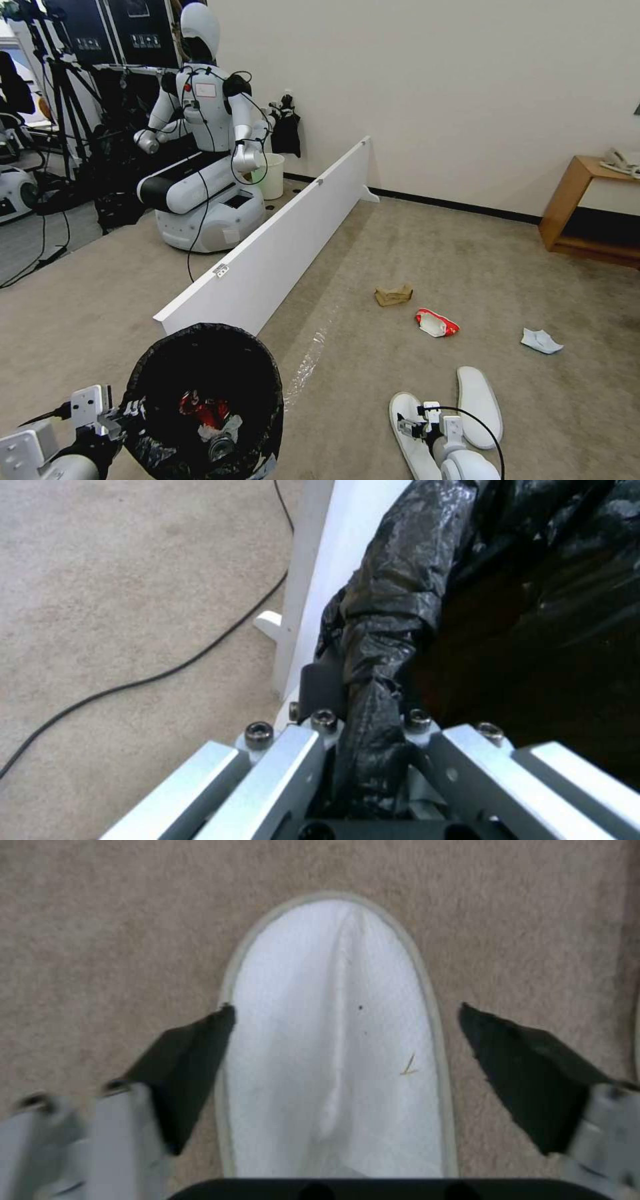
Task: Pick up the trash bin, then pick up the garbage from the floor and place it into the trash bin.
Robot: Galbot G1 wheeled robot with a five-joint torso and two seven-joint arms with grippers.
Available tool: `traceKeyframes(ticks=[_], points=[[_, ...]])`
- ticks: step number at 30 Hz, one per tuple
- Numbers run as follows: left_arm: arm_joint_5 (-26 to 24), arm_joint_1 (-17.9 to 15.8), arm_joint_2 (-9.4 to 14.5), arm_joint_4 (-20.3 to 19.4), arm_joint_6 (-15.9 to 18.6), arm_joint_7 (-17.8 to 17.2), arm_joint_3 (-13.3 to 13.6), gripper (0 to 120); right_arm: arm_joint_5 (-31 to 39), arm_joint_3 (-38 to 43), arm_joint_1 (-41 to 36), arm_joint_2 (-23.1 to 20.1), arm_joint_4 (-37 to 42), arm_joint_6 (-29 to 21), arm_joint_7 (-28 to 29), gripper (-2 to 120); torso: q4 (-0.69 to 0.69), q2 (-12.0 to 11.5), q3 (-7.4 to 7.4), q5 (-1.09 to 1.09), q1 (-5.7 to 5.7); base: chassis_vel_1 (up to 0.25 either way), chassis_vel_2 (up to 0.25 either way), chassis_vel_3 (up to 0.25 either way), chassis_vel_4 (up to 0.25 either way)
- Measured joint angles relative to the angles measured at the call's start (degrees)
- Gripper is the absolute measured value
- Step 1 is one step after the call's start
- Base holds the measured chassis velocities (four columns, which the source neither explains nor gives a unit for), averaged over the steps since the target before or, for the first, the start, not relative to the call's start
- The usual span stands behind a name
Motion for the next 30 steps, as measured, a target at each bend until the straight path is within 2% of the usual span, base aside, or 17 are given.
traceKeyframes(ticks=[2,5,7,8,10,11,13,14,16,17,20,23,30], points=[[0.0,-0.05,0.07,0.0,0.0,-0.01,-0.03,1,0.12,0.0,0.61,0.1,-1.2,-0.03,-0.15,70,0.0,0.0,0.0,0.0,0.0,0.0,0.0,0.0,0.0],[0.0,-0.05,0.07,0.0,0.0,-0.01,-0.03,1,0.14,-0.01,0.82,0.13,-1.61,-0.03,-0.21,65,0.0,0.0,0.0,0.0,0.0,0.0,0.0,0.0,0.0],[-0.01,-0.01,0.08,0.0,0.0,-0.03,-0.04,1,0.19,0.03,1.46,0.23,-2.62,-0.03,-0.45,54,0.0,0.0,0.0,0.0,0.0,0.0,0.0,0.0,0.0],[-0.01,-0.01,0.08,0.0,0.0,-0.03,-0.04,1,0.19,0.03,1.46,0.23,-2.62,-0.03,-0.45,54,0.0,0.0,0.0,0.0,0.0,0.0,0.0,0.0,0.0],[-0.03,0.06,0.15,0.0,0.0,-0.03,-0.1,1,0.21,0.06,1.72,0.28,-3.12,-0.03,-0.61,40,0.0,0.0,0.0,0.0,0.0,0.0,0.0,0.0,0.0],[-0.03,0.06,0.15,0.0,0.0,-0.03,-0.1,1,0.21,0.06,1.72,0.28,-3.12,-0.03,-0.61,40,0.0,0.0,0.0,0.0,0.0,0.0,0.0,0.0,0.0],[-0.05,0.07,0.2,0.0,0.0,-0.03,-0.17,1,0.22,0.07,1.83,0.28,-3.34,-0.02,-0.7,31,0.0,0.0,0.0,0.0,0.0,0.0,0.0,0.0,0.0],[-0.05,0.07,0.2,0.0,0.0,-0.03,-0.17,1,0.22,0.07,1.83,0.28,-3.34,-0.02,-0.7,31,0.0,0.0,0.0,0.0,0.0,0.0,0.0,0.0,0.0],[-0.1,0.09,0.21,0.0,0.0,-0.03,-0.19,1,0.38,0.06,1.99,0.17,-3.5,-0.09,-0.74,19,0.0,0.0,0.0,0.0,0.0,0.0,0.0,0.0,0.0],[-0.1,0.09,0.21,0.0,0.0,-0.03,-0.19,1,0.38,0.06,1.99,0.17,-3.5,-0.09,-0.74,19,0.0,0.0,0.0,0.0,0.0,0.0,0.0,0.0,0.0],[-0.1,0.2,0.15,0.0,0.0,-0.03,-0.19,1,0.55,-0.14,2.08,-0.03,-3.64,-0.45,-0.79,4,0.0,0.0,0.0,0.0,0.0,0.0,0.0,0.0,0.0],[-0.12,0.28,0.12,0.0,0.0,-0.03,-0.22,1,0.57,-0.33,2.04,-0.12,-3.64,-0.6,-0.82,0,0.0,0.0,0.0,0.0,0.0,0.0,0.0,0.0,0.0],[-0.14,0.47,-0.03,0.0,0.0,-0.02,-0.25,1,0.8,-0.6,1.41,-0.71,-2.52,-0.86,-0.84,0,0.0,0.0,0.0,0.0,0.0,0.0,0.0,0.0,0.0]])
